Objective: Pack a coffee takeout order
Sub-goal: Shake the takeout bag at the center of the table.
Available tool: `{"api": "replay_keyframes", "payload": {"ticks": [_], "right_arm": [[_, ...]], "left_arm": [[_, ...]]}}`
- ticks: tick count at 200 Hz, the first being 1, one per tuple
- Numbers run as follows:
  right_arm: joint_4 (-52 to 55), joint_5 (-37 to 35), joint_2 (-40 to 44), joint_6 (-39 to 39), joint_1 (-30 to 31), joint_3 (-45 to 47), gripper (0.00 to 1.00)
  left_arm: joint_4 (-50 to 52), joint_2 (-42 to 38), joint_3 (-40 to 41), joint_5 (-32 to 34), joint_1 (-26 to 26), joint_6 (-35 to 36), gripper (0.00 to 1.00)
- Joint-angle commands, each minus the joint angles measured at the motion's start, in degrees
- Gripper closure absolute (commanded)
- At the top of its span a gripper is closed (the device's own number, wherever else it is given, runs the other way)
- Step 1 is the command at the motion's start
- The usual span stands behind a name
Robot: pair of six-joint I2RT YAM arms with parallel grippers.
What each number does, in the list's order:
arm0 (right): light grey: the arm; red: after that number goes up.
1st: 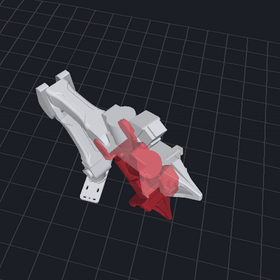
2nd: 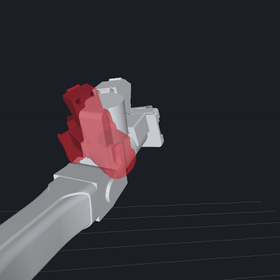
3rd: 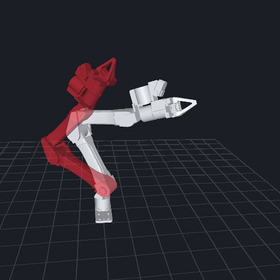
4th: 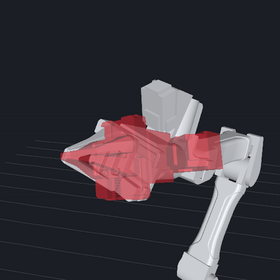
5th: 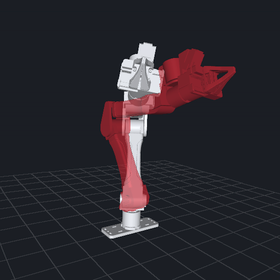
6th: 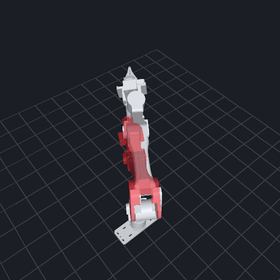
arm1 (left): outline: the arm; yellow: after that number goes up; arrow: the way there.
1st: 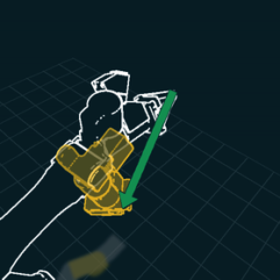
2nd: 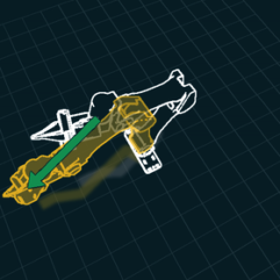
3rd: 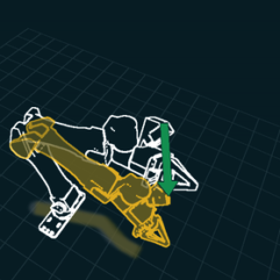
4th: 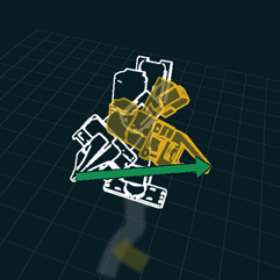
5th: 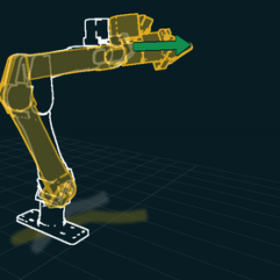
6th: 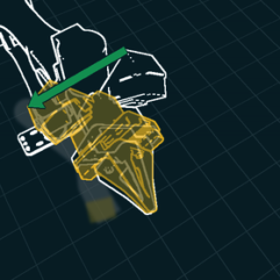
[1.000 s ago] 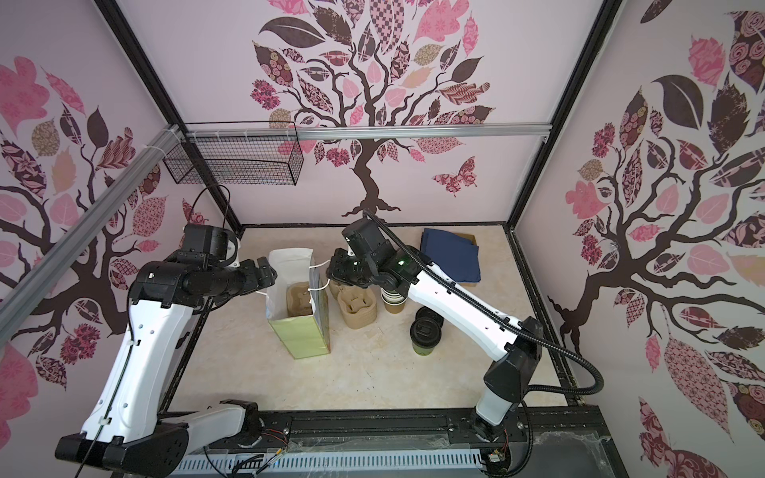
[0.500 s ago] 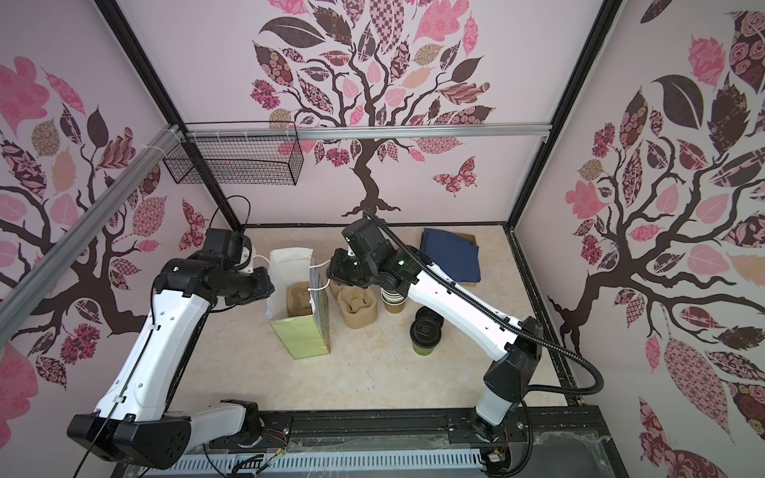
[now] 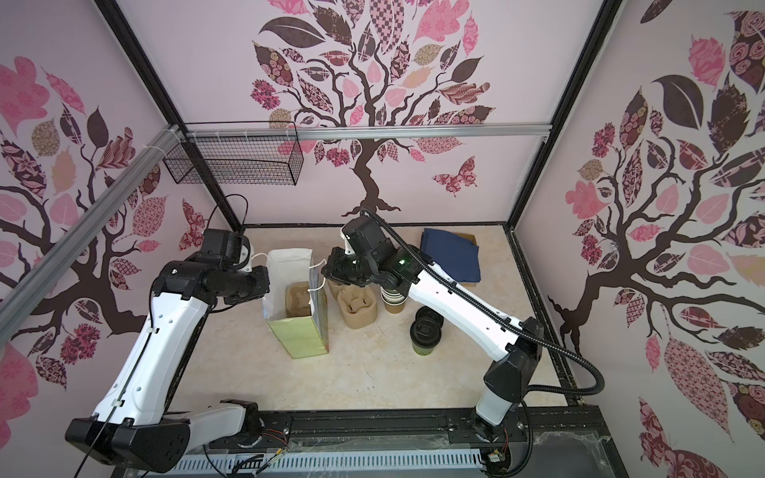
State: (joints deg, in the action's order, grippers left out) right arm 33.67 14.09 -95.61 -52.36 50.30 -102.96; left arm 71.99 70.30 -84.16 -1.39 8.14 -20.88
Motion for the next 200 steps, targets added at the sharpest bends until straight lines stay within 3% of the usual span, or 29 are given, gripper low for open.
{"api": "replay_keyframes", "payload": {"ticks": [1,49,112,160,200], "right_arm": [[-2.53,4.15,1.03,2.47,0.74,0.12,1.00],[-4.80,6.30,3.54,6.38,3.51,1.59,1.00],[-8.62,4.33,9.27,11.64,5.93,10.51,1.00],[-9.19,5.49,10.35,12.62,6.19,11.67,1.00],[-7.51,7.31,11.89,12.99,6.56,11.02,1.00]], "left_arm": [[-3.34,-3.74,1.19,-0.22,0.09,1.42,1.00],[-4.13,-9.44,1.69,1.63,3.24,6.78,1.00],[-14.51,-23.93,14.80,1.38,6.86,10.45,1.00],[-13.17,-24.95,14.86,0.07,6.81,11.64,1.00],[-8.32,-22.84,11.21,-2.79,6.83,8.70,1.00]]}}
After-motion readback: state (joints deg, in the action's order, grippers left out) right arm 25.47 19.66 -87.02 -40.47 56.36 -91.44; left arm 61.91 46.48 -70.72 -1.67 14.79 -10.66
